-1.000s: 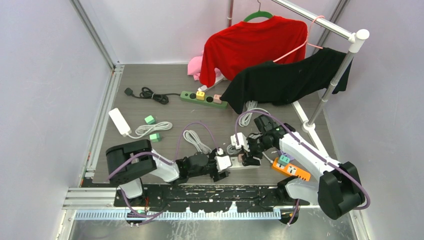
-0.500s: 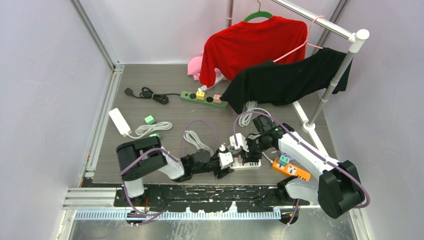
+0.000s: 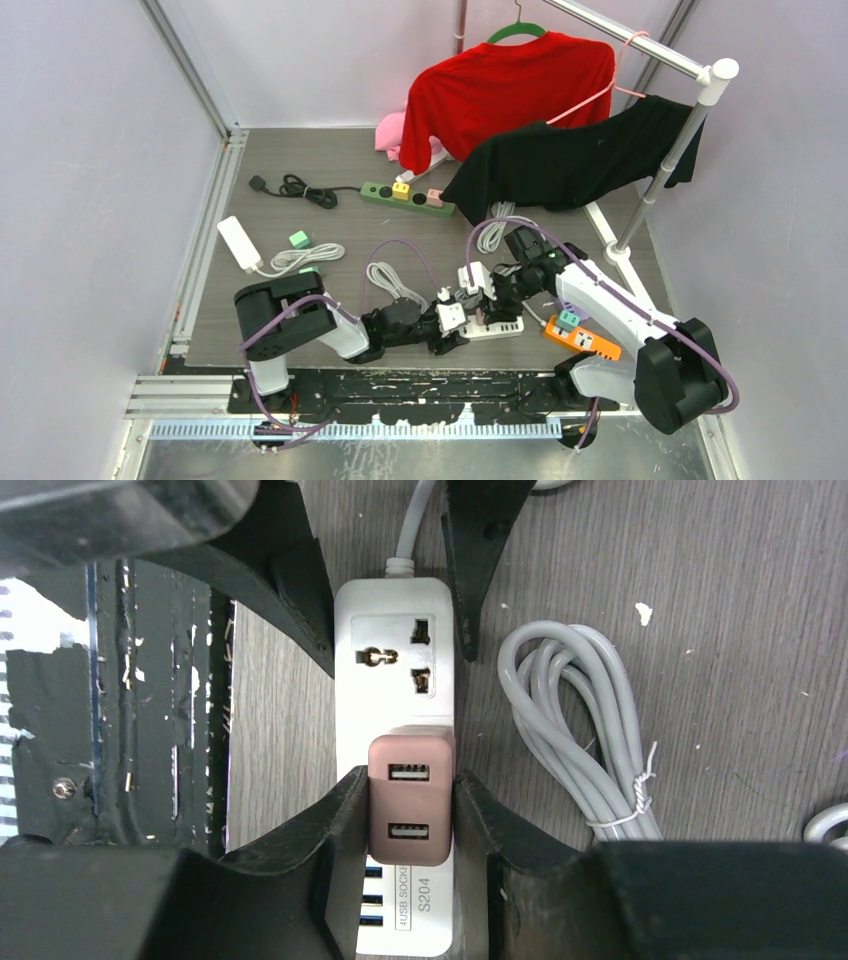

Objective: Pull the plug off the socket
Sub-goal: Remove the plug from the socket.

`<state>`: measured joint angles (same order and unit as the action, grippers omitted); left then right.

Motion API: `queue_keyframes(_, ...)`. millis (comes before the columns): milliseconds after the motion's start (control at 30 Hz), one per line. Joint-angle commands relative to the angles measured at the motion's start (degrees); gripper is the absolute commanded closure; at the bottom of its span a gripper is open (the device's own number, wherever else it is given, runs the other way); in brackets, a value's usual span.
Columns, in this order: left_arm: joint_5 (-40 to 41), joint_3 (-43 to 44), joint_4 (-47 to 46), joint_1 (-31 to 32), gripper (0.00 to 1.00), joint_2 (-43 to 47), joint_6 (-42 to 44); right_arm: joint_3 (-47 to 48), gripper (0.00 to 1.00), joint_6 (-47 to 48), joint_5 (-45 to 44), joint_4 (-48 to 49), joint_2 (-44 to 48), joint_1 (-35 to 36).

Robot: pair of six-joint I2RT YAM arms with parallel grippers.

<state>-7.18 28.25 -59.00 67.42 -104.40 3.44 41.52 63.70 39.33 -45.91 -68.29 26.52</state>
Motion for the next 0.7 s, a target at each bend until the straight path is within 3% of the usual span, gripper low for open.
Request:
queue_keyframes(0,1.45,-0.54,-1.81,-0.45,1.00,-0.44,0.59,4.09,0.99,-4.39,7.08,-0.85,0.36,-0.09)
queue_keyframes(267,2.85,-0.81,5.01,-0.81,1.00,0.53,0.86,3.10,0.99,-2.23,5.10,-1.59,0.96,-1.13)
queue_keyframes(467,2.74,-1.00,6.22,-1.10,1.00,2.50,-0.38,6.46,0.99,-0.16,9.92,-7.11,0.14,-1.32)
queue_keyframes(600,1.40,-0.08,7.82,-1.15,0.47,6.14,-5.61,10.84,0.99,-0.16,10.64,-13.62,-2.54,-2.62)
queue_keyframes(667,-0.18,0.80,8.64,-1.11,0.36,8.07,-8.99,13.26,0.99,-0.16,11.90,-17.07,-4.44,-3.29)
